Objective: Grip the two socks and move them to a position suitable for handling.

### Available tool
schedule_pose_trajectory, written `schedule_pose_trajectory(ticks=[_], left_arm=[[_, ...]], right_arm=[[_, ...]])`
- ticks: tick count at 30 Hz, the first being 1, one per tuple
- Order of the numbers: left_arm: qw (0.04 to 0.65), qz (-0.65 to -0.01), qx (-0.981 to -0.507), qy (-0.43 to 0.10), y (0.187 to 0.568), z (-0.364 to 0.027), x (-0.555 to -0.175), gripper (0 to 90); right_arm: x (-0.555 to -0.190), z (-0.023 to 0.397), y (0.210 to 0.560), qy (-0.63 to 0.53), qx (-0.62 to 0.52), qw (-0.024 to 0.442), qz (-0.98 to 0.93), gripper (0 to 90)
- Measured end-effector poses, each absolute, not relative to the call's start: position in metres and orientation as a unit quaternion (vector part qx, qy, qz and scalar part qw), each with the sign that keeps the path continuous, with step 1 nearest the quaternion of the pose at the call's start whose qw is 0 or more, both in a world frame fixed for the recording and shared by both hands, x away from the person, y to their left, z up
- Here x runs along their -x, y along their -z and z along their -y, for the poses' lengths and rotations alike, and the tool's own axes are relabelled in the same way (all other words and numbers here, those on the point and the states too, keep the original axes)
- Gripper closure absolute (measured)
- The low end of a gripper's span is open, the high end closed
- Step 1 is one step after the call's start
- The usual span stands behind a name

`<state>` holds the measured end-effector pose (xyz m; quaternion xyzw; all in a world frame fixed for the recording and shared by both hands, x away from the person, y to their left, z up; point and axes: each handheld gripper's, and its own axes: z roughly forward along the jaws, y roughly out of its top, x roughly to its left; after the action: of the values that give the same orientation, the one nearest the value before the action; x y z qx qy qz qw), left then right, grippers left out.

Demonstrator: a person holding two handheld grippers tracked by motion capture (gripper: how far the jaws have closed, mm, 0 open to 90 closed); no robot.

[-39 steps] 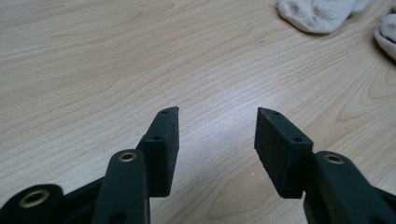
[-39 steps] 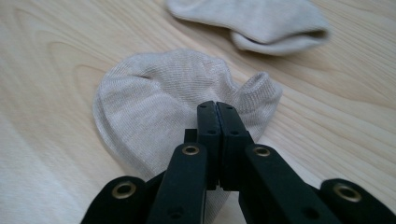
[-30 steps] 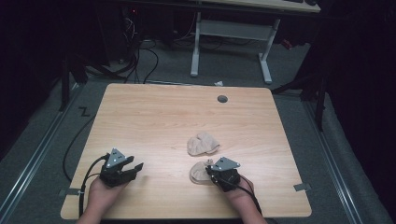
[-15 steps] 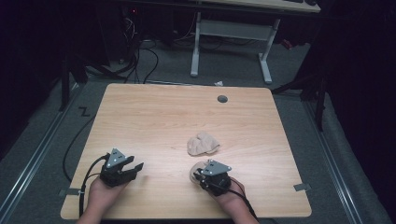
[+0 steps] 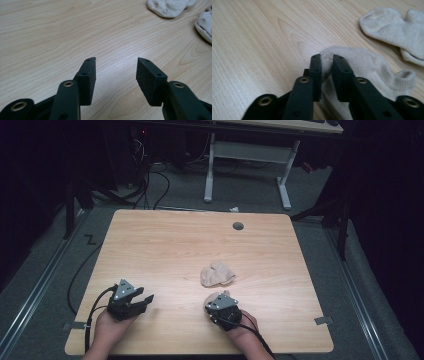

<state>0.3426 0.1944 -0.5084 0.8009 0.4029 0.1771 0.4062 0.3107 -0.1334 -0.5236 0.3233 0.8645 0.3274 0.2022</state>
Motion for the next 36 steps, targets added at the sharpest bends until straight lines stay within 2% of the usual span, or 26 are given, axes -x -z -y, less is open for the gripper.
schedule_pose_trajectory(ticks=[3,10,18,27,31,32,33,36], left_arm=[[0.405,-0.399,-0.803,-0.177,0.508,-0.192,-0.342,50.7],[0.401,-0.389,-0.811,-0.176,0.509,-0.187,-0.340,50.7],[0.402,-0.390,-0.810,-0.175,0.509,-0.186,-0.340,50.9],[0.402,-0.391,-0.808,-0.177,0.509,-0.186,-0.339,51.0],[0.403,-0.392,-0.808,-0.177,0.508,-0.189,-0.338,50.9],[0.406,-0.394,-0.806,-0.175,0.508,-0.190,-0.338,51.0],[0.405,-0.393,-0.807,-0.175,0.508,-0.190,-0.338,50.9],[0.407,-0.394,-0.806,-0.170,0.508,-0.188,-0.339,50.9]], right_arm=[[-0.310,0.130,0.524,-0.327,-0.315,0.200,-0.868,85.8],[-0.304,0.122,0.509,-0.382,-0.303,0.190,-0.852,87.3],[-0.300,0.144,0.488,-0.436,-0.331,0.211,-0.810,87.2],[-0.300,0.172,0.485,-0.453,-0.372,0.219,-0.780,86.6],[-0.295,0.194,0.487,-0.446,-0.402,0.229,-0.766,82.1],[-0.292,0.208,0.492,-0.433,-0.423,0.235,-0.760,76.4],[-0.291,0.214,0.494,-0.427,-0.434,0.244,-0.755,74.8],[-0.287,0.228,0.493,-0.420,-0.449,0.263,-0.744,73.7]])
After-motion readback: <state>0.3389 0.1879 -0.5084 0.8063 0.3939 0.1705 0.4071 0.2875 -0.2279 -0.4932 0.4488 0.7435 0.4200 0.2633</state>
